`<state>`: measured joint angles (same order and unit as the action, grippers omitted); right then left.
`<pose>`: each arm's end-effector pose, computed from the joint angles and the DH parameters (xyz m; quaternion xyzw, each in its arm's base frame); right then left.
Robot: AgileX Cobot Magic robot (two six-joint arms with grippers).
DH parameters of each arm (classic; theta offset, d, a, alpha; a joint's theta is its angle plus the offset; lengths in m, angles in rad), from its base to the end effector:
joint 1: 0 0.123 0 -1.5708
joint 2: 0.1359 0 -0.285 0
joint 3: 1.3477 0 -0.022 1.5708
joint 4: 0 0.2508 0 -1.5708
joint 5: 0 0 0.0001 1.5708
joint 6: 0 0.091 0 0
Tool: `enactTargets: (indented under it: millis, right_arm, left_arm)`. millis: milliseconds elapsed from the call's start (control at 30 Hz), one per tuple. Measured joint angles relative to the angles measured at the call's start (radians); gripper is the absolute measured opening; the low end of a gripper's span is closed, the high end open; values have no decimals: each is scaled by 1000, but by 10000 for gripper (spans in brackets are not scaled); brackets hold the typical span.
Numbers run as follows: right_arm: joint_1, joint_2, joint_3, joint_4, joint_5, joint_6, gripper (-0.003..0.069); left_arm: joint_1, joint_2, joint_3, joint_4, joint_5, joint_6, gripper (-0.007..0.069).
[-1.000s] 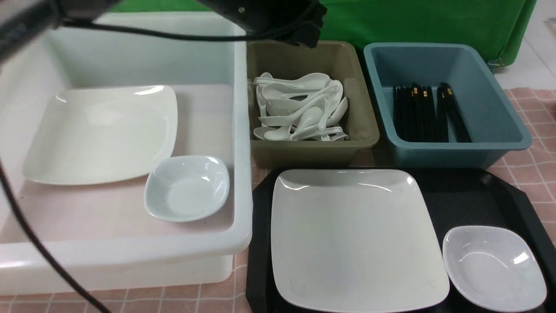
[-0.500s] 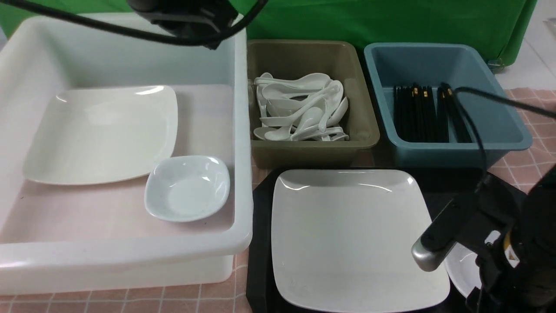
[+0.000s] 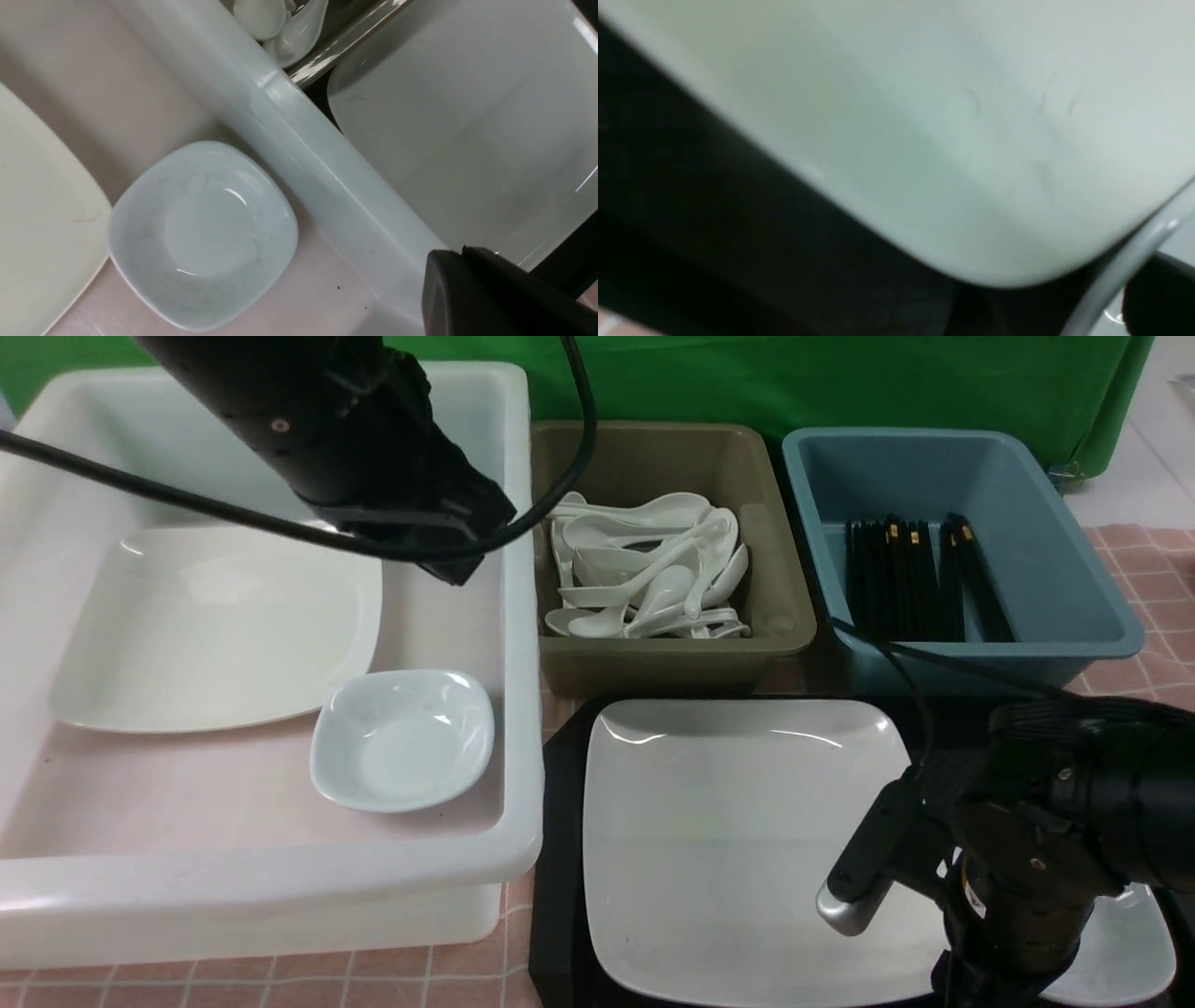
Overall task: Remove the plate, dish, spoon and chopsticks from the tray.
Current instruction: Use the right arm to grab a small plate from the dinner plate
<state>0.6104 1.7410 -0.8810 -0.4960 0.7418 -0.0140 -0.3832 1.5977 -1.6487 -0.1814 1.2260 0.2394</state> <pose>0.2552 0.1428 0.1499 -0.4654 0.8680 -0.1553 0.0762 0.3036 -0.1390 0.3813 0.2873 0.9234 -0.1070 0.2311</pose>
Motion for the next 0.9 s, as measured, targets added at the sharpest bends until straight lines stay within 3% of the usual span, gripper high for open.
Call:
enactTargets:
  millis: [167, 200, 267, 500, 667, 900]
  right_arm:
    - [0, 15, 0, -19, 1, 29, 330]
    - [0, 16, 0, -29, 2, 31, 258]
    - [0, 15, -2, -42, 27, 38, 209]
    - [0, 7, -27, -50, 61, 38, 182]
    - [0, -41, -113, -48, 117, 37, 84]
    - [0, -173, -261, 4, 253, 20, 83]
  left_arm:
    - [0, 0, 0, -28, 0, -4, 4]
    - [0, 0, 0, -34, 0, -9, 4]
    - [0, 0, 0, -38, 0, -9, 4]
    - [0, 0, 0, -44, -18, -9, 4]
    - [0, 0, 0, -78, -82, -11, 4]
    - [0, -40, -52, -78, -80, -9, 4]
